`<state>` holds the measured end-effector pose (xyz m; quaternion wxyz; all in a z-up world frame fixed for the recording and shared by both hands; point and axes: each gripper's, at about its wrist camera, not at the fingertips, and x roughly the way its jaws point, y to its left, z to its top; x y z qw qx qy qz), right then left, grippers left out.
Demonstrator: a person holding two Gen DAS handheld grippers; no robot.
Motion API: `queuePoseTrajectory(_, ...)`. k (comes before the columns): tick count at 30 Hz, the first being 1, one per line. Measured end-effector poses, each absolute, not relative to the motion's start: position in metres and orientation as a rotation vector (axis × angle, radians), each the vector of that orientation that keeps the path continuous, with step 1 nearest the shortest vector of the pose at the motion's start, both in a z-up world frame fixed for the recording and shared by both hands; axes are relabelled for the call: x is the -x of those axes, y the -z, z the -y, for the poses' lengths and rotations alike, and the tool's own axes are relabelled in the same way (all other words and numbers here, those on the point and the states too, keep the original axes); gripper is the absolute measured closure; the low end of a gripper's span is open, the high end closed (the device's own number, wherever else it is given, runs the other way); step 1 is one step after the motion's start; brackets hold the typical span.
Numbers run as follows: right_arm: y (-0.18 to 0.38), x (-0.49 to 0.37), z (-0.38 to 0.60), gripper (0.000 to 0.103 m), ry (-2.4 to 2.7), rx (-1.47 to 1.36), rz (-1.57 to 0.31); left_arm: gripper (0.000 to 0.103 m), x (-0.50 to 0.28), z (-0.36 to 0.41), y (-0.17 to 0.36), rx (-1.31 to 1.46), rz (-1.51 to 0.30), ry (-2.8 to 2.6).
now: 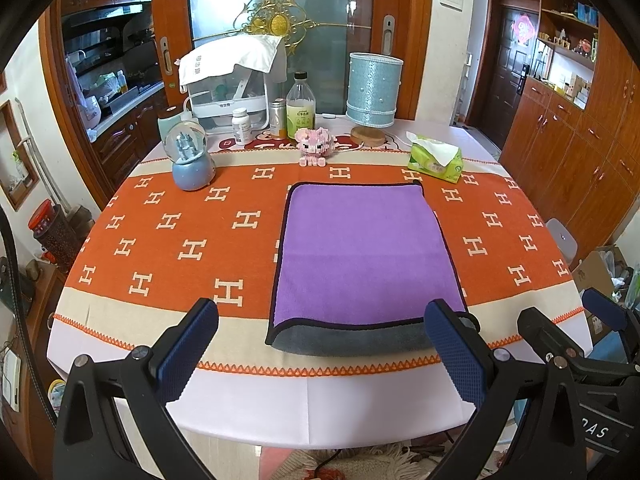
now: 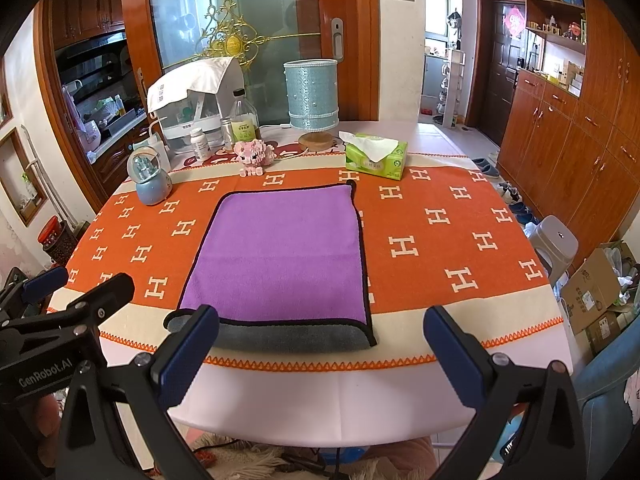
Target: Fold towel
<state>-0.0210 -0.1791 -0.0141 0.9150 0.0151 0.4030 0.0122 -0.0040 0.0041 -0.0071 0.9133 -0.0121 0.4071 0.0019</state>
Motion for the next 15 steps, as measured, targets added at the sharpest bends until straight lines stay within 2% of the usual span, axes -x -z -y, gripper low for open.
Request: queuePoseTrajectory(15,0.013,0.0195,0.1786,0.001,-0.025,-0.031,-0.829,0.001,0.0064,-0.0088,0.0048,0.025,-0.831,-0.008)
